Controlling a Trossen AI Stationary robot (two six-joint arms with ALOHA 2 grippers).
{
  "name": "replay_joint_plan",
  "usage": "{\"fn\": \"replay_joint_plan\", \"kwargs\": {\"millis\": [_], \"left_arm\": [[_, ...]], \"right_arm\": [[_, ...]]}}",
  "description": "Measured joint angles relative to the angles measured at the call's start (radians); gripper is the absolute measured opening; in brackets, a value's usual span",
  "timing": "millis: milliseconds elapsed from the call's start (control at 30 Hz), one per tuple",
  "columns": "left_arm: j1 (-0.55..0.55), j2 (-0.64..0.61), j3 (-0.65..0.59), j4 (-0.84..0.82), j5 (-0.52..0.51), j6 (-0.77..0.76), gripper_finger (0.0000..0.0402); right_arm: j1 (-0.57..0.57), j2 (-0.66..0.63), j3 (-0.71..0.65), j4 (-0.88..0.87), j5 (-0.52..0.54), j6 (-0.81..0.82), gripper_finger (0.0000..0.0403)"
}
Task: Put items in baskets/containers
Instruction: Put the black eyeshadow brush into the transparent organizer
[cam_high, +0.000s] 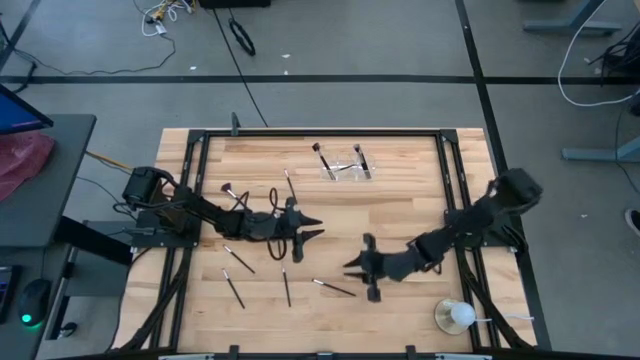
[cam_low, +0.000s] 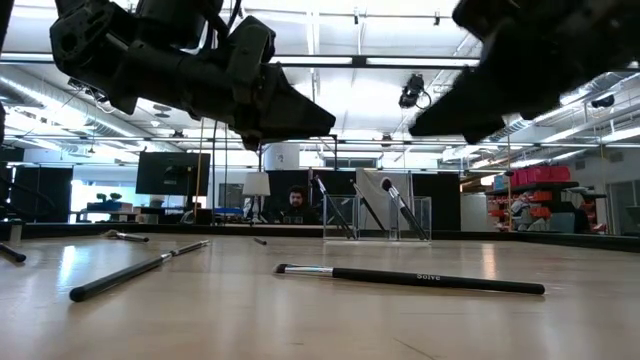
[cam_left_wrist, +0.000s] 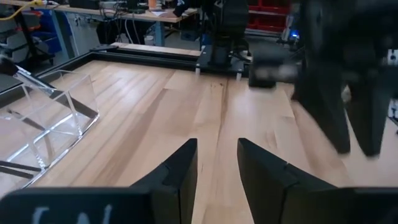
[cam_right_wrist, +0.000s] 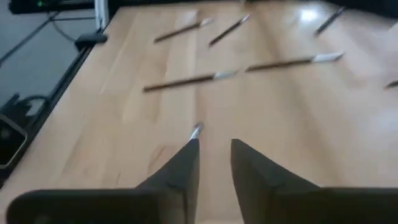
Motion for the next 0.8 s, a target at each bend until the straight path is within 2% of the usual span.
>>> {"fn": "replay_joint_plan", "kwargs": {"millis": [167,300,400,567,800], "left_arm": [[-0.017,0.000,0.000,0.000,0.000,-0.018,0.0119],[-0.043,0.000,0.000,-0.001,0.001,-0.018,0.0119],[-0.060,0.000,0.000,-0.003,0.010,-0.017,0.0119],[-0.079,0.000,0.000,-0.012,0.021,-0.017,0.0119],[-0.095,0.000,0.000,-0.024,0.023,-0.016,0.0119]], "right_arm": [[0.014,0.176,0.013,0.103,-0.046,0.056,0.0154],[0.013,0.283,0.089,0.098,-0.049,0.047,0.0211],[0.014,0.345,0.150,0.066,-0.049,0.004,0.0233],[0.016,0.395,0.220,-0.018,-0.032,0.017,0.0227],[0.038,0.396,0.230,-0.169,0.045,0.135,0.0174]]}}
